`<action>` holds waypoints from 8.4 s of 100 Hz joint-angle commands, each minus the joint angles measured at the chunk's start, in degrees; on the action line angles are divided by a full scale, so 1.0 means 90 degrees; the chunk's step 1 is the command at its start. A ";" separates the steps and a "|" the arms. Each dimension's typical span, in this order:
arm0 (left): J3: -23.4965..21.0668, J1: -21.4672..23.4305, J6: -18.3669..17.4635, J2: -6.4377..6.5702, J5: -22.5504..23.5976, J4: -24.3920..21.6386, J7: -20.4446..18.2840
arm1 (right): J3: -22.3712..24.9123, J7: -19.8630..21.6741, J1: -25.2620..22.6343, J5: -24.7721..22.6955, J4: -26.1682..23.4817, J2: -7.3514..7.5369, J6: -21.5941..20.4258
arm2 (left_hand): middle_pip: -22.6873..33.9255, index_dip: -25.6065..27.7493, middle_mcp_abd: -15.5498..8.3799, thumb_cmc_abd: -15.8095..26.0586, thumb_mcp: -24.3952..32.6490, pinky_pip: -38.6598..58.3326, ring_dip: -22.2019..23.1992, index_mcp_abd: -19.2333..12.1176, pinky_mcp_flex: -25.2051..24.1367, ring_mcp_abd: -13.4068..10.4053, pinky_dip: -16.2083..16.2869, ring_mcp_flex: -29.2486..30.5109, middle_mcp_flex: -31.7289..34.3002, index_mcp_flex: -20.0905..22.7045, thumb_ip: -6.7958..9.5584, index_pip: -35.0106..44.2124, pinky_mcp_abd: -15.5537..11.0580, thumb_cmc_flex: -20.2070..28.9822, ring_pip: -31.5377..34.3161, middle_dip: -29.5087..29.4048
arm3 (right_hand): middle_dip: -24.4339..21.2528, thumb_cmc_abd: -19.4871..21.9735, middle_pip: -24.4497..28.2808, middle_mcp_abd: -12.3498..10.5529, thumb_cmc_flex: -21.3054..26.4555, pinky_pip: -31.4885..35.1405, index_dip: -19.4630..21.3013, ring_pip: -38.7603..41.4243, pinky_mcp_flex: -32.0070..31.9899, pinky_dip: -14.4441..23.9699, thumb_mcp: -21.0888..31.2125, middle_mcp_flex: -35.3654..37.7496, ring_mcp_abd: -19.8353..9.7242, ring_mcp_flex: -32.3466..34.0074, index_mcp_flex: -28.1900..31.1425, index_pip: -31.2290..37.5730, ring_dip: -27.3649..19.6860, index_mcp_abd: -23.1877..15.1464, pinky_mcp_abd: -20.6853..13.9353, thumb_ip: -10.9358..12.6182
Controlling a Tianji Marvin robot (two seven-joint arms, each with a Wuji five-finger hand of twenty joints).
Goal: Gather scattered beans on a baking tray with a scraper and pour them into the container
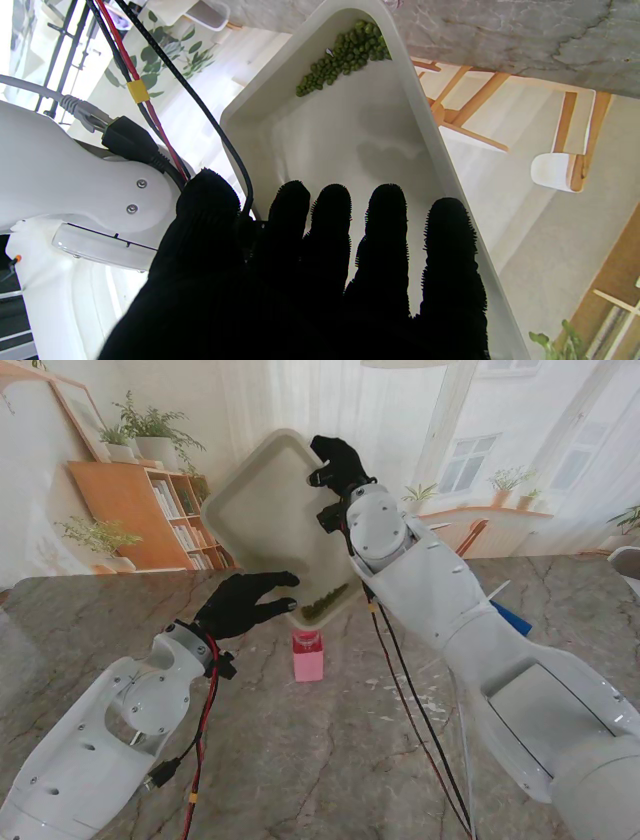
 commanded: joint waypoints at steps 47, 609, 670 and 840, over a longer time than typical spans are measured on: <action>-0.0035 0.0114 0.0031 -0.0038 -0.0013 -0.0034 0.0087 | 0.0012 -0.0134 -0.0036 -0.0036 -0.0177 -0.0043 -0.0027 | -0.0040 -0.0051 -0.0037 0.0244 -0.0142 -0.0165 -0.0037 -0.0132 -0.0081 0.0039 -0.0020 -0.0079 -0.0022 0.0067 0.0186 -0.0002 0.0160 0.0104 -0.0055 -0.0034 | 0.0505 0.0502 0.0922 -0.1372 0.0850 0.2016 0.0097 0.1315 0.0930 0.1069 0.0823 0.0584 -0.1071 0.0509 0.0204 0.0197 0.0507 -0.0242 -0.2117 0.0513; -0.0099 0.0632 0.0067 -0.0041 0.0012 -0.0370 0.0206 | -0.0382 -0.0283 -0.0777 -0.1553 -0.2131 0.0620 -0.1138 | -0.0030 -0.0060 -0.0036 0.0208 -0.0149 -0.0045 -0.0016 -0.0131 -0.0009 0.0051 0.0046 -0.0012 0.0033 0.0108 0.0184 0.0007 0.0173 0.0100 -0.0032 -0.0031 | 0.0538 0.0677 0.0819 -0.1522 0.0714 0.2025 0.0135 0.1257 0.0968 0.1349 0.0823 0.0641 -0.1227 0.0615 0.0180 0.0173 0.0619 -0.0419 -0.2331 0.0656; -0.0092 0.0625 0.0090 -0.0041 -0.0021 -0.0360 0.0183 | -0.0391 -0.0319 -0.0865 -0.1740 -0.2313 0.0679 -0.1235 | -0.0029 -0.0060 -0.0028 0.0218 -0.0147 -0.0048 -0.0018 -0.0131 -0.0021 0.0047 0.0036 -0.0022 0.0037 0.0112 0.0185 0.0008 0.0185 0.0102 -0.0034 -0.0031 | 0.0541 0.0694 0.0810 -0.1536 0.0701 0.2022 0.0142 0.1247 0.0972 0.1377 0.0823 0.0645 -0.1261 0.0629 0.0179 0.0170 0.0633 -0.0443 -0.2364 0.0674; -0.0139 0.0739 0.0108 -0.0039 -0.0012 -0.0413 0.0200 | -0.0384 -0.0526 -0.1289 -0.2483 -0.3083 0.0888 -0.1240 | -0.0032 -0.0062 -0.0027 0.0209 -0.0145 -0.0045 -0.0017 -0.0129 -0.0014 0.0051 0.0035 -0.0009 0.0031 0.0106 0.0185 0.0005 0.0179 0.0107 -0.0031 -0.0032 | 0.0546 0.0722 0.0777 -0.1560 0.0661 0.2108 0.0146 0.1244 0.0999 0.1439 0.0823 0.0698 -0.1316 0.0710 0.0184 0.0167 0.0672 -0.0473 -0.2458 0.0791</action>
